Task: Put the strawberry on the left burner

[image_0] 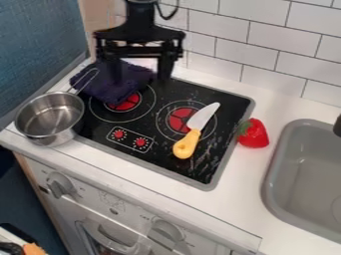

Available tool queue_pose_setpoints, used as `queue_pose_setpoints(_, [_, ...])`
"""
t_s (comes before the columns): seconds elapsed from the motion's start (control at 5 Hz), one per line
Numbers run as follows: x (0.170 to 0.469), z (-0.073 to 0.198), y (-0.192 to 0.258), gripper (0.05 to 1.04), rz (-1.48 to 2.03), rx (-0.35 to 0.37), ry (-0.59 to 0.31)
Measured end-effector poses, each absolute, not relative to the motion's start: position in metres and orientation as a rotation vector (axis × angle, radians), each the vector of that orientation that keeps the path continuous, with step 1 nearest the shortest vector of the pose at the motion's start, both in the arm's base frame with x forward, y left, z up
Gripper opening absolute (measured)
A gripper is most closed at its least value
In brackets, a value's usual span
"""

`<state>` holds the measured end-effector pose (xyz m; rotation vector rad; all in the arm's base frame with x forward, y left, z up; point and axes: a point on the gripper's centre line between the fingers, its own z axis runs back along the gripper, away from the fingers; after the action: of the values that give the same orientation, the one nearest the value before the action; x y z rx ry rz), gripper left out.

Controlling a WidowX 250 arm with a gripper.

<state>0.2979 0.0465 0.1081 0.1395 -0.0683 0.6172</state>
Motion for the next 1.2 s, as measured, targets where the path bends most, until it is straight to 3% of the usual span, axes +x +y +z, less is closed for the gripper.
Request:
queue_pose_setpoints(0.2, [0.317,0.117,0.016,1.001,0.533,0.145,-0.135])
queue_pose_setpoints(0.4, [0.335,0.107,-0.019,1.001,0.407,0.102,-0.191])
queue_pose_setpoints(0.8, [0.368,0.082,-0.067,1.001,0.232,0.063,-0.112])
queue_pose_setpoints(1.2, [0.365,0.070,-0.076,1.001,0.205,0.094,-0.026])
